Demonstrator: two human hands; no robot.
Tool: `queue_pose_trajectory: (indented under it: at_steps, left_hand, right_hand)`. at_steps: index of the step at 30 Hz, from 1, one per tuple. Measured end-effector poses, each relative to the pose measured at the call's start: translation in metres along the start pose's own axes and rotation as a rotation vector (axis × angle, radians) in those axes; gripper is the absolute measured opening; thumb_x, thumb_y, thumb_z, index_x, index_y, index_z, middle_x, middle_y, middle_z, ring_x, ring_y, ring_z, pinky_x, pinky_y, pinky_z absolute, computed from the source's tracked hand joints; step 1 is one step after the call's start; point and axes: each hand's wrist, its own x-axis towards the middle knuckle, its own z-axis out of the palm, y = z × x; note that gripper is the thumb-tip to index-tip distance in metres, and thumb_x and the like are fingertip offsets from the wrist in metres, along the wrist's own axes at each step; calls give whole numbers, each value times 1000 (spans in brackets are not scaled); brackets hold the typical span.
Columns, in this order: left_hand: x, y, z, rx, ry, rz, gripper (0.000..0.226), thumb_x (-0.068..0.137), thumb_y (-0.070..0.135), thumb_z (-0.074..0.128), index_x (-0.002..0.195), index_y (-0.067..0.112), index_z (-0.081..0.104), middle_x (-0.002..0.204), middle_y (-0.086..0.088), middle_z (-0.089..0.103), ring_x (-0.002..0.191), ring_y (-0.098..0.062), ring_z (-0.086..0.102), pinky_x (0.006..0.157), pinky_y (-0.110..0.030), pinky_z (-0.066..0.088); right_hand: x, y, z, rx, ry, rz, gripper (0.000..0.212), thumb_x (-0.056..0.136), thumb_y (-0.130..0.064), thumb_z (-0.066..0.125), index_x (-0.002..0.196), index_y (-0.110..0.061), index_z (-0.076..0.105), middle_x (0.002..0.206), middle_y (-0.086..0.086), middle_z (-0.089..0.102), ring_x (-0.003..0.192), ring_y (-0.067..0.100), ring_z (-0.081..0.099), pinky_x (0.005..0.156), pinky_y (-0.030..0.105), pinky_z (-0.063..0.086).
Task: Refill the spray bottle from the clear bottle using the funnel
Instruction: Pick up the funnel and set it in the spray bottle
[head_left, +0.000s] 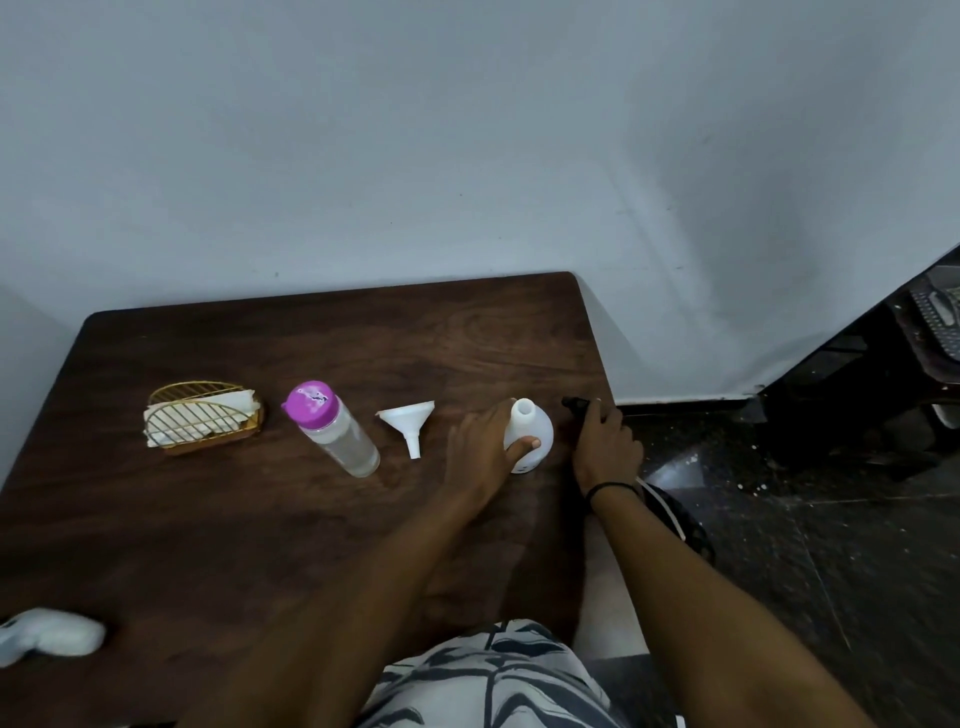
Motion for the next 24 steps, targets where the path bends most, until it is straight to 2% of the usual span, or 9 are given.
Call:
queue_pose_trajectory:
  at_steps: [4, 7, 9, 11, 14, 16, 19, 22, 24]
  left_hand:
    - [-2, -2, -1, 5, 1, -17, 62, 83, 66, 55, 116, 14, 67, 110, -2, 72, 100, -18, 65, 93, -40, 49]
    - [-2, 4, -5, 70, -53, -14, 72, 83, 73, 45, 119, 13, 64, 113, -6, 70, 104, -23, 64, 95, -42, 49]
    - [-2, 4, -6, 59, -84, -34, 79, 82, 76, 43, 124, 11, 62, 118, -9, 68, 109, -25, 62, 99, -43, 47]
    - [-5, 1, -1, -55, -57, -88, 89, 76, 84, 41, 121, 10, 64, 118, -7, 69, 110, -22, 62, 102, -39, 45]
    - [-4, -3, 1, -39, -42, -79, 71, 78, 71, 54, 120, 16, 65, 117, -1, 70, 108, -17, 63, 100, -37, 46]
    - [-3, -2, -2, -37, -42, -73, 64, 79, 67, 58, 119, 17, 66, 116, 0, 71, 107, -17, 63, 99, -38, 46]
    - [-3, -4, -2, 5, -25, -24, 61, 80, 65, 57, 116, 16, 66, 111, -1, 72, 102, -18, 65, 93, -39, 49]
    - [-3, -2, -1, -23, -31, -39, 62, 80, 63, 59, 120, 15, 64, 116, -2, 70, 106, -20, 64, 96, -39, 48]
    - [-4, -1, -3, -64, -57, -61, 70, 79, 65, 57, 127, 15, 60, 122, -4, 68, 111, -23, 62, 99, -43, 47]
  right_hand:
    - [-2, -5, 12, -12, -27, -29, 57, 101, -26, 44, 150, 0, 29, 140, 26, 47, 118, 41, 54, 91, 47, 48]
    - [-2, -7, 14, 49, -116, -28, 94, 89, -55, 55, 152, 4, 19, 146, 26, 37, 128, 41, 45, 103, 46, 41]
    - [-1, -9, 13, 53, -156, -39, 106, 84, -61, 58, 153, 5, 12, 150, 26, 32, 132, 40, 41, 108, 44, 36]
    - [-2, -10, 10, 39, -168, -42, 98, 90, -53, 56, 153, 7, 9, 151, 27, 30, 134, 40, 40, 110, 42, 34]
    - [-4, -11, 3, 53, -157, -12, 70, 100, -27, 46, 151, 7, 13, 151, 28, 31, 133, 40, 42, 110, 41, 34]
    - [-4, -10, 1, 82, -128, 3, 61, 102, -19, 40, 152, 6, 15, 150, 28, 33, 131, 40, 43, 109, 40, 35]
    - [-4, -8, 0, 148, -147, 6, 67, 100, -25, 46, 153, 3, 16, 150, 28, 32, 133, 41, 41, 111, 41, 34]
    - [-3, -7, -3, 235, -164, 23, 78, 94, -35, 57, 153, -1, 19, 152, 28, 29, 135, 43, 39, 111, 44, 36]
    - [-5, -9, -12, 307, -129, 33, 68, 89, -32, 59, 145, -6, 31, 148, 26, 34, 131, 43, 41, 108, 47, 41]
